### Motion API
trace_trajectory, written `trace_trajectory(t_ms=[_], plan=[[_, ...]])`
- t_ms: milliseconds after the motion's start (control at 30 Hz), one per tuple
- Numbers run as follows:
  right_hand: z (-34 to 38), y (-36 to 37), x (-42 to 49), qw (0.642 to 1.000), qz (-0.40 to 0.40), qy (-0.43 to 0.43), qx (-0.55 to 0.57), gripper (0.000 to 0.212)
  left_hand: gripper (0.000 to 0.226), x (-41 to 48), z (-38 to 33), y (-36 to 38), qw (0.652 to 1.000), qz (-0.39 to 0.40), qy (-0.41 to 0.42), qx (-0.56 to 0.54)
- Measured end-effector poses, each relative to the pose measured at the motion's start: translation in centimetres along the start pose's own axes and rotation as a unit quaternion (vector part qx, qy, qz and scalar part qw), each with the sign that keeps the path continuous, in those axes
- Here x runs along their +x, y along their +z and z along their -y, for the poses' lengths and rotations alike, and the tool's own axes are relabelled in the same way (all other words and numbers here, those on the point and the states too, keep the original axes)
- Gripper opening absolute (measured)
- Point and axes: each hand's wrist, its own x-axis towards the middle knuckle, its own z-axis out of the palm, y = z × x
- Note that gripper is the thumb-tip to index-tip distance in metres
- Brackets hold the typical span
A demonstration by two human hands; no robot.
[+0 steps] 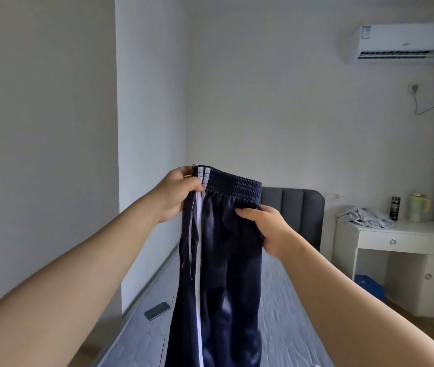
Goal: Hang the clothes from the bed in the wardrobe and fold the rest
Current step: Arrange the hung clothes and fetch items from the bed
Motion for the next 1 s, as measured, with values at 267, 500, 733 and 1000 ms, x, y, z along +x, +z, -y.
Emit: trace_trajectory(t_ms=[267,500,733,1000], plan=[[7.5,1.9,1.2,0.959,-0.123,-0.226,-0.122,0.012,0.043,2.5,-4.3,-1.7,0.752,-0.163,0.163,0.618],[11.2,1.7,1.6,0.929,-0.184,-0.196,-0.256,0.024,0.022,3.3,-5.4,-0.2,0.910,-0.163,0.101,0.367],[11.6,1.3,0.2,0.951,-0.180,-0.146,-0.204,0.023,0.042,2.4,-4.3,1.4,0.988,-0.096,0.079,0.094],[9.3,0.3,-0.9,0.941,-0.218,-0.179,-0.187,0.015,0.018,1.5,-3.0,1.3,0.936,-0.140,0.139,0.293]])
